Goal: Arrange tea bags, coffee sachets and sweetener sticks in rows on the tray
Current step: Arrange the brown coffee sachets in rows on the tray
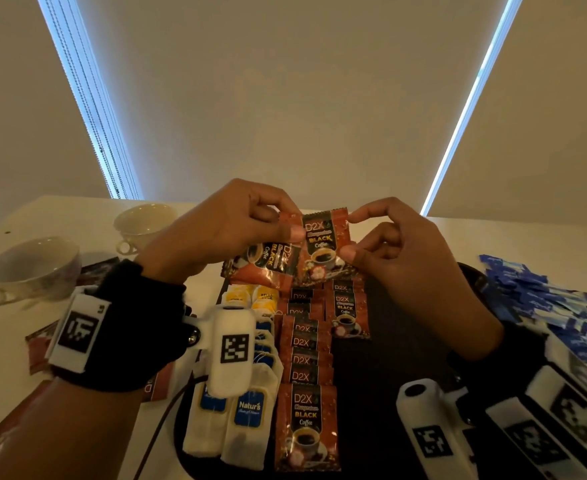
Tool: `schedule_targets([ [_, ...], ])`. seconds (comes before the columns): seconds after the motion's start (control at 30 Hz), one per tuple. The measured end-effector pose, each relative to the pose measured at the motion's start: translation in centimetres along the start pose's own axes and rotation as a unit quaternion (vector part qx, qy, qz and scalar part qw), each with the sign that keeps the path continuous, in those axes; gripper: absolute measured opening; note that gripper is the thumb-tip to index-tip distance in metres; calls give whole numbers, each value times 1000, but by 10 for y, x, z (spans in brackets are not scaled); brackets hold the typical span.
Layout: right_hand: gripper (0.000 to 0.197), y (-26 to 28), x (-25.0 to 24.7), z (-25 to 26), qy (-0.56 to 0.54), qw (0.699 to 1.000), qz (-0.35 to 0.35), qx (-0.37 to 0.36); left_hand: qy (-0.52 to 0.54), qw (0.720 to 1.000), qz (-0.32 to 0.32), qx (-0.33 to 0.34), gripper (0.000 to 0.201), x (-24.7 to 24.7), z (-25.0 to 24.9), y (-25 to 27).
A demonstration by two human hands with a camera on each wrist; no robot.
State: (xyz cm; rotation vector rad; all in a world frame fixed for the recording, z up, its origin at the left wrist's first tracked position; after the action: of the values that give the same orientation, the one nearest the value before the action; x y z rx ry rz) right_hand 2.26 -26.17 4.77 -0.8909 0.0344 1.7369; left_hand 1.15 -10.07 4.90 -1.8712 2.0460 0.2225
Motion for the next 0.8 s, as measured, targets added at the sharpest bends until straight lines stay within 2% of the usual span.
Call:
schedule_targets([
  [0.1,29,2,-6,-6,11,1000,-10,12,16,999,-30,1,7,-13,-1,3],
  [0.2,38,4,-10,-12,-36,999,-5,39,19,998,-65,-7,9,-26,1,5],
  [0.27,44,5,-15,-21,-76,995,0,67,22,996,-90,-13,13,-36,4,5],
  [0.33,42,7,-15,-36,-83,990,19,112,23,994,-103,-17,18,-44,6,6],
  [0.4,28,10,-7,-54,-57,984,68,155,26,993,-112,-18,21,-48,6,7],
  [0.5,12,15,5,-76,47,971,155,177,23,993,-117,-17,20,-49,5,8],
  [0.67,13,31,28,-99,75,928,278,235,13,993,-112,-24,15,-47,5,8],
  [0.8,13,36,40,-108,96,907,320,256,11,994,-108,-26,13,-45,6,8],
])
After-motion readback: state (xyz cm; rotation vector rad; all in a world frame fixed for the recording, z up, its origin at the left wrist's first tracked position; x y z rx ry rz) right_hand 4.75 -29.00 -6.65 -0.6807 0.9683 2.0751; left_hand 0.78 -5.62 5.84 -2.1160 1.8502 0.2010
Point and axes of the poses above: each hand's wrist, its own y-axis away from the middle knuckle, its own x-axis out of the palm, z = x × y, the point moved 10 cm from there along -y, towards the middle knuckle, and after that the axes turned 7 degrees about y, right-handed, at the moved point
